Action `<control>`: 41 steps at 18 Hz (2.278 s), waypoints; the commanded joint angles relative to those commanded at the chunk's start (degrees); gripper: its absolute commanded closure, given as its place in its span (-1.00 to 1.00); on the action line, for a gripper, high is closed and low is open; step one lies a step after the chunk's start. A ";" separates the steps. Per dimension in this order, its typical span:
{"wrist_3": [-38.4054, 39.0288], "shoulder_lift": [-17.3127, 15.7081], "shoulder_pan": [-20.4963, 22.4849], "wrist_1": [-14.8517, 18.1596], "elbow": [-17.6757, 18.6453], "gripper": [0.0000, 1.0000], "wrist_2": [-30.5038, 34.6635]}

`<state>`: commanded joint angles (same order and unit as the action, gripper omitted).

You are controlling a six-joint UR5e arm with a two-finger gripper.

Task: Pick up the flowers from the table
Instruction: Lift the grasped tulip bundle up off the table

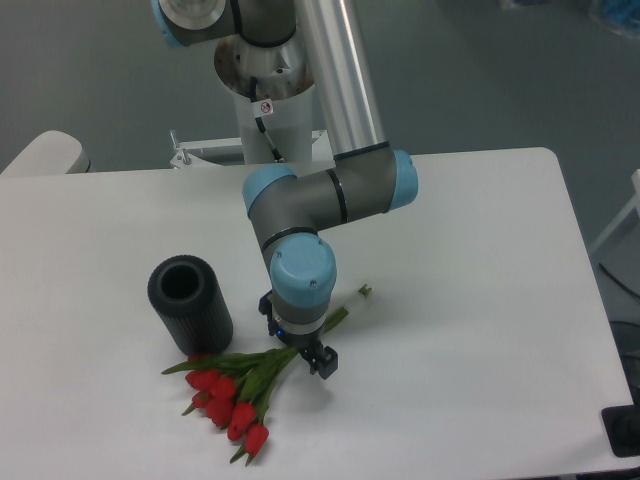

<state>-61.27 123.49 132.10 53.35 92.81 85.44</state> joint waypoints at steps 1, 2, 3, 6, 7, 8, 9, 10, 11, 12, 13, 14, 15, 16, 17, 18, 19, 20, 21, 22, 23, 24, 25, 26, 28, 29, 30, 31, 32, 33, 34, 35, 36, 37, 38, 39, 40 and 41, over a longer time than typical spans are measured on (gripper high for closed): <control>0.35 0.09 0.00 -0.17 0.00 -0.49 -0.27; 0.53 0.18 -0.09 -0.26 0.00 -0.30 -0.27; 0.79 0.35 -0.44 -0.26 0.00 -0.14 -0.27; 1.50 0.35 -0.62 -0.26 0.00 0.40 -0.27; 1.50 0.35 -0.62 -0.26 -0.09 0.72 -0.18; 1.59 0.35 -0.53 -0.26 -0.26 0.91 -0.27; 1.85 0.35 -0.53 -0.26 -0.26 0.96 -0.18; 2.11 0.27 -0.53 -0.18 -0.26 0.96 -0.01; 2.12 0.18 -0.53 -0.18 -0.44 0.97 0.17; 2.12 0.09 -0.44 -0.09 -0.70 0.97 0.08; 2.12 -0.09 -0.27 -0.09 -1.23 0.99 0.08; 2.03 -0.09 -0.09 0.09 -1.93 1.00 0.00; 2.03 -0.09 0.17 0.52 -2.89 1.00 -0.09; 2.03 -0.09 0.44 0.61 -3.68 1.00 -0.09; 2.03 -0.09 0.96 0.62 -4.13 1.00 -0.18; 2.03 -0.09 1.40 0.62 -4.57 1.00 -0.44; 2.03 -0.09 2.02 0.79 -5.01 1.00 -1.40; 2.03 -0.09 2.63 1.14 -5.71 1.00 -2.37; 1.68 -0.09 3.07 1.66 -6.32 1.00 -2.47; 1.50 -0.17 3.42 2.54 -6.94 1.00 -2.47; 1.41 -0.09 3.60 3.94 -7.90 1.00 -2.21; 1.33 0.09 3.60 5.70 -9.22 1.00 -2.12; 1.24 0.35 3.78 7.28 -10.80 1.00 -1.85; 0.89 0.53 4.48 8.77 -12.29 1.00 -1.15; -0.86 1.32 5.45 10.72 -14.58 1.00 0.34; -2.44 1.84 5.62 10.90 -15.37 1.00 1.04; -3.67 2.28 6.06 10.90 -15.99 1.00 1.40; -4.38 2.55 7.11 10.90 -16.52 1.00 1.40; -5.26 2.90 7.73 10.99 -16.87 1.00 1.40; -6.83 2.99 8.17 10.99 -17.22 1.00 1.31; -8.85 3.08 8.61 11.16 -17.31 1.00 1.40; -10.44 3.16 8.96 11.25 -17.49 1.00 1.40; -11.41 3.25 9.23 11.42 -17.75 1.00 1.40; -11.42 3.60 9.23 11.51 -18.02 1.00 1.49; -11.42 3.87 9.32 11.51 -18.19 1.00 1.49; -11.51 3.96 9.32 11.51 -18.37 1.00 1.49; -11.59 3.96 9.40 11.51 -18.37 1.00 1.49; -11.60 3.96 9.40 11.51 -18.37 1.00 1.49</control>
<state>-72.86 127.44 141.50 64.86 74.44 86.92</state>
